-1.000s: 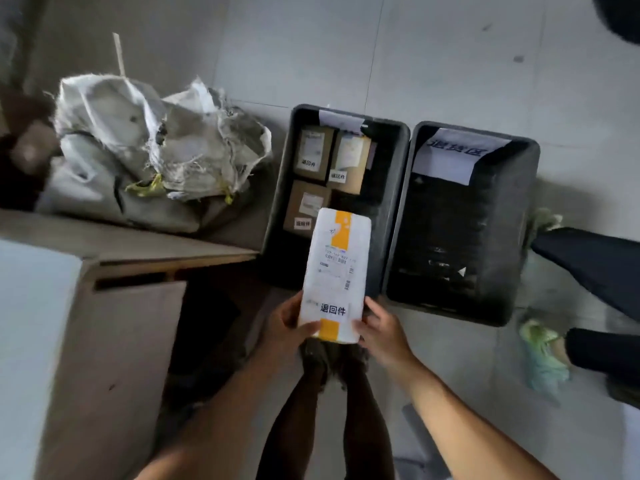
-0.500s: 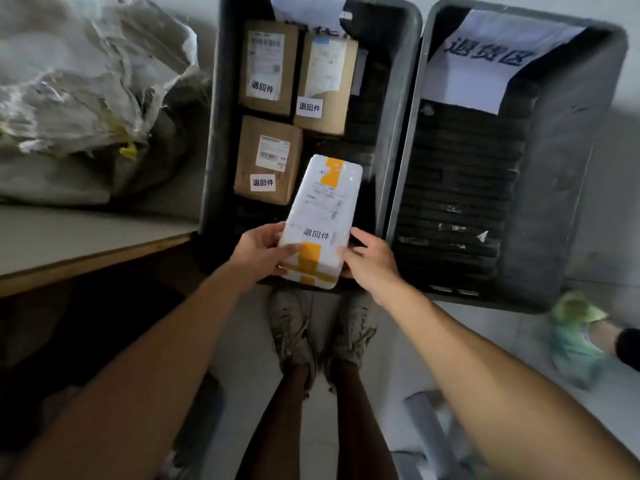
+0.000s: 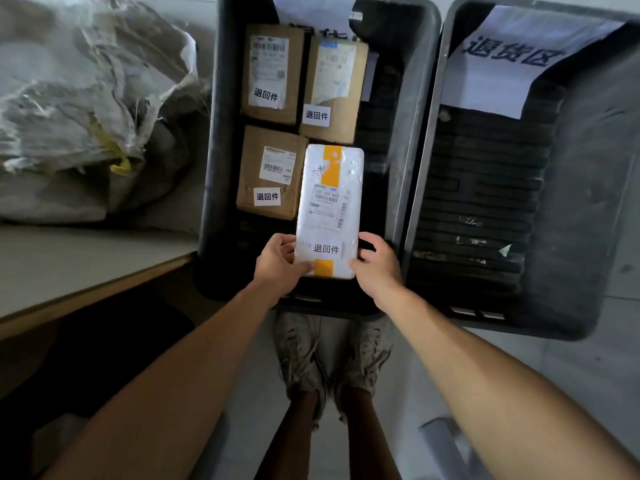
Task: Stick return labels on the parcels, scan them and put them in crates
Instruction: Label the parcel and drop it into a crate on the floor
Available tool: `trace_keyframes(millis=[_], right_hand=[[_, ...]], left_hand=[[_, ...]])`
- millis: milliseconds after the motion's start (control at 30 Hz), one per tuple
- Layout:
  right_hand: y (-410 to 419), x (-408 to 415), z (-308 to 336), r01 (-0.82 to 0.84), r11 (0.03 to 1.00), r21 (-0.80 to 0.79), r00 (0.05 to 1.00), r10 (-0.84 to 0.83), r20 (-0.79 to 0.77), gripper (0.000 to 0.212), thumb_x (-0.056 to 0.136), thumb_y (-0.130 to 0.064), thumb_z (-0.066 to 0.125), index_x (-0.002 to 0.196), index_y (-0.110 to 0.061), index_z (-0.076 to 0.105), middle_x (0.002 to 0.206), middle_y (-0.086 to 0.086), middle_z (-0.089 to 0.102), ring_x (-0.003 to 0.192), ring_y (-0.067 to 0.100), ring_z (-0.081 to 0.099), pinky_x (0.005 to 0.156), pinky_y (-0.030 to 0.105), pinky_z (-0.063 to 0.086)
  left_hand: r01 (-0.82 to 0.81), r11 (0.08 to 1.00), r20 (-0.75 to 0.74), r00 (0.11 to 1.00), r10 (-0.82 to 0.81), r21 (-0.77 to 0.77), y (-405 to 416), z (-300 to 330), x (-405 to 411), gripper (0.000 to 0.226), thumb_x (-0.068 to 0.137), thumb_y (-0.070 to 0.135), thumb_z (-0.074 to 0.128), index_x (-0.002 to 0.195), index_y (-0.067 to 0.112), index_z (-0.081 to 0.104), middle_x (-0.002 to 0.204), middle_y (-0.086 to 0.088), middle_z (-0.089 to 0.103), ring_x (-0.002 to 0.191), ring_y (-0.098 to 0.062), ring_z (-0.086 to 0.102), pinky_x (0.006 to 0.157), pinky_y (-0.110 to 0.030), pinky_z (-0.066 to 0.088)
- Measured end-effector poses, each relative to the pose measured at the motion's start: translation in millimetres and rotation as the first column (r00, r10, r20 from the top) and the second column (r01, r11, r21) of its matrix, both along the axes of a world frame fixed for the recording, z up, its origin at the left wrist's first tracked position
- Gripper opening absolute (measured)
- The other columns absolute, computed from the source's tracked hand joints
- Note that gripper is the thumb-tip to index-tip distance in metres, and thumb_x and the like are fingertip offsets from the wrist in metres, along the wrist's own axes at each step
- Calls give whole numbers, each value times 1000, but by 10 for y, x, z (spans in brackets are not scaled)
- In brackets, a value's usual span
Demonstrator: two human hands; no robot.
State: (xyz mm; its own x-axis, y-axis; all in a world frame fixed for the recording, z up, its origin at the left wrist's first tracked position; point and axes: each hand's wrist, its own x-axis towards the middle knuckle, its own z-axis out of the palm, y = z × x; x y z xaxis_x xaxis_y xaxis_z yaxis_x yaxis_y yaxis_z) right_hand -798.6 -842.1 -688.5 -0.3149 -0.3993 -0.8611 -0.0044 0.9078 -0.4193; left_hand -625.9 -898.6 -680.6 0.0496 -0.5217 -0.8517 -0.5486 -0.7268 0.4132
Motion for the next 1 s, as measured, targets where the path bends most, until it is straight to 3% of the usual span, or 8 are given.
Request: trace_keyframes(millis=[200, 333, 433, 567, 700, 800, 867, 1000], right_hand=[[123, 125, -213, -58, 998, 6, 997, 58, -49, 53, 89, -2, 62, 134, -30, 51, 126, 6, 66, 108, 19, 64, 81, 27, 51], [180, 215, -311, -123, 992, 27, 987, 125, -104, 51, 92, -2, 56, 139, -22, 49, 134, 7, 62, 118, 23, 61, 93, 28, 48], [188, 251, -319, -200, 978, 55, 975, 204, -93, 59, 91, -6, 61, 145, -20, 43, 138, 6, 60, 123, 26, 59, 97, 29, 48], [85, 263, -309, -191, 979, 65, 977, 196, -80, 82, 83, -28, 80, 150, -18, 33, 141, 4, 56, 123, 24, 58, 88, 26, 47], [-40, 342, -262, -44, 993, 109, 991, 57, -121, 119, 48, -58, 95, 140, -17, 33, 135, 1, 48, 117, 19, 56, 81, 26, 46], [-84, 348, -143, -35, 988, 152, 988, 57, -143, 126, 45, -56, 97, 142, -15, 28, 138, 6, 38, 125, 26, 51, 92, 32, 48], [-74, 369, -14, -68, 990, 121, 975, 91, -201, 130, 40, -57, 97, 142, -16, 27, 137, 7, 35, 125, 30, 49, 98, 40, 50], [-50, 338, 251, -261, 957, -129, 919, 205, -336, 136, 36, -50, 98, 147, -18, 25, 133, 6, 35, 123, 27, 43, 104, 41, 43]], left_hand=[[119, 992, 133, 985, -113, -35, 83, -220, 3, 63, 77, 15, 87, 131, 17, 54, 128, 6, 63, 106, -10, 62, 91, -24, 49], [138, 990, 116, 984, -137, -4, 146, -314, -4, 76, 84, 17, 80, 150, 19, 42, 137, 3, 61, 121, -15, 60, 95, -25, 48], [162, 987, 103, 981, -163, 16, 147, -332, -38, 77, 85, 16, 78, 151, 22, 40, 132, 4, 63, 120, -14, 61, 90, -23, 45], [120, 992, 91, 988, -124, 48, 120, -294, -66, 64, 86, 15, 75, 144, 20, 48, 128, 3, 63, 119, -16, 60, 97, -30, 51], [128, 991, 29, 991, -127, -31, 78, -152, -105, 26, 92, 23, 59, 117, 25, 64, 91, 7, 66, 93, -17, 66, 75, -27, 49], [85, 994, -79, 993, -90, -65, 56, 73, -114, 30, 87, 25, 55, 114, 23, 68, 81, 7, 63, 69, -6, 63, 66, -25, 48], [8, 1000, -143, 990, -12, -29, 89, 236, -81, 24, 93, 16, 56, 113, 19, 70, 84, 5, 66, 68, 0, 63, 71, -29, 54], [-197, 979, -219, 954, 202, 44, 81, 497, 86, 25, 99, 9, 53, 114, 22, 68, 105, -2, 70, 94, -11, 70, 93, -45, 55]])
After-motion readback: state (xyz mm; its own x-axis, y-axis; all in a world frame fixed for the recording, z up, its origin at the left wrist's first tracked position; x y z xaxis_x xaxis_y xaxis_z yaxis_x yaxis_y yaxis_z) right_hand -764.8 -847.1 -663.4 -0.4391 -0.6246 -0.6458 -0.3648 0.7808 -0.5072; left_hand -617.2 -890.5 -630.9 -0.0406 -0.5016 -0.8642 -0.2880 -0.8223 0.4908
